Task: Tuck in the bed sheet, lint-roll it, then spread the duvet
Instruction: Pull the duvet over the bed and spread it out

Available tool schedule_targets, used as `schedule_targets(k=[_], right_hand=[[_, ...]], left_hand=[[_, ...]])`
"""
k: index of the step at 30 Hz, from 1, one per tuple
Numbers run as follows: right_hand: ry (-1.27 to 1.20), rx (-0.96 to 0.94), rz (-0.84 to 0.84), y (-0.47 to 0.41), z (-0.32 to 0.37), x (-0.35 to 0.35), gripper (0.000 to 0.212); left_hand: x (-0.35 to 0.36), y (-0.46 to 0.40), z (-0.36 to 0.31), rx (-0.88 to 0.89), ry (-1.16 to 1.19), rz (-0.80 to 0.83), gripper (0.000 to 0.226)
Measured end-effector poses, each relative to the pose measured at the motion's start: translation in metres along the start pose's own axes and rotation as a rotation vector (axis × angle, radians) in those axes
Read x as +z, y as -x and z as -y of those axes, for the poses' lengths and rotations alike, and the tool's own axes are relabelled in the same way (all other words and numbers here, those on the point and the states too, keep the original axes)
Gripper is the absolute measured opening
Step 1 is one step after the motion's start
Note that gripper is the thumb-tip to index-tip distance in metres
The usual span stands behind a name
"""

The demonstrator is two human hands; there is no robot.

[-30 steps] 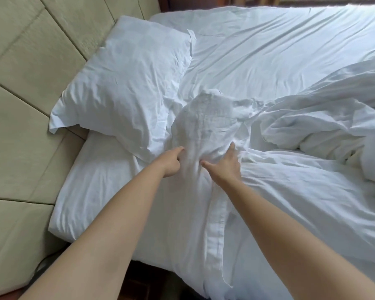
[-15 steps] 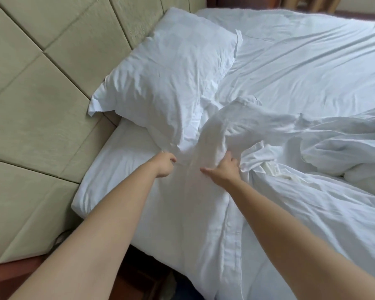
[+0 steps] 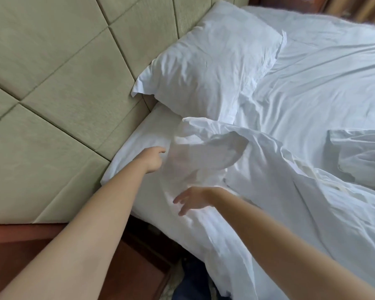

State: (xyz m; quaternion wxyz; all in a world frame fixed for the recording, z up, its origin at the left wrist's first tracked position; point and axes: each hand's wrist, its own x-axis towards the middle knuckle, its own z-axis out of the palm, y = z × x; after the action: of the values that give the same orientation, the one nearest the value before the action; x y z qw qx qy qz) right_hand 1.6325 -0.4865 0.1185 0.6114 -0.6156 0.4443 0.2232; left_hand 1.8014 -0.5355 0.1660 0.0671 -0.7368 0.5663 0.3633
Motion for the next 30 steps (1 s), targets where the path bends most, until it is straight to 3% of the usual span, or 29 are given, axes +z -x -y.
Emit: schedule_targets(k=[6, 13, 22, 27, 30], right_hand=[[0.219, 0.096, -0.346, 0.007, -0.013, -0.024, 0.052], [0.258, 0.129, -0.657, 0.014, -0.056, -0.064, 0.042], [0.382, 0.025, -0.638, 0.004, -0.046, -0.096, 0.061], [0.473, -0.007, -0.647, -0.02, -0.032, -0.113, 0.07], [0.543, 0.032, -0.63, -0.041, -0.025, -0.126, 0.083]], left_hand=[[0.009, 0.005, -0.003, 0.033, -0.095, -0.071, 0.017], [0.015, -0.004, -0.041, -0.002, -0.237, -0.185, 0.033], [0.026, -0.027, -0.061, 0.087, -0.444, -0.074, 0.046], [0.009, -0.066, -0.049, 0.086, -0.477, -0.095, 0.049], [0.003, -0.101, -0.041, 0.105, -0.473, -0.069, 0.063]])
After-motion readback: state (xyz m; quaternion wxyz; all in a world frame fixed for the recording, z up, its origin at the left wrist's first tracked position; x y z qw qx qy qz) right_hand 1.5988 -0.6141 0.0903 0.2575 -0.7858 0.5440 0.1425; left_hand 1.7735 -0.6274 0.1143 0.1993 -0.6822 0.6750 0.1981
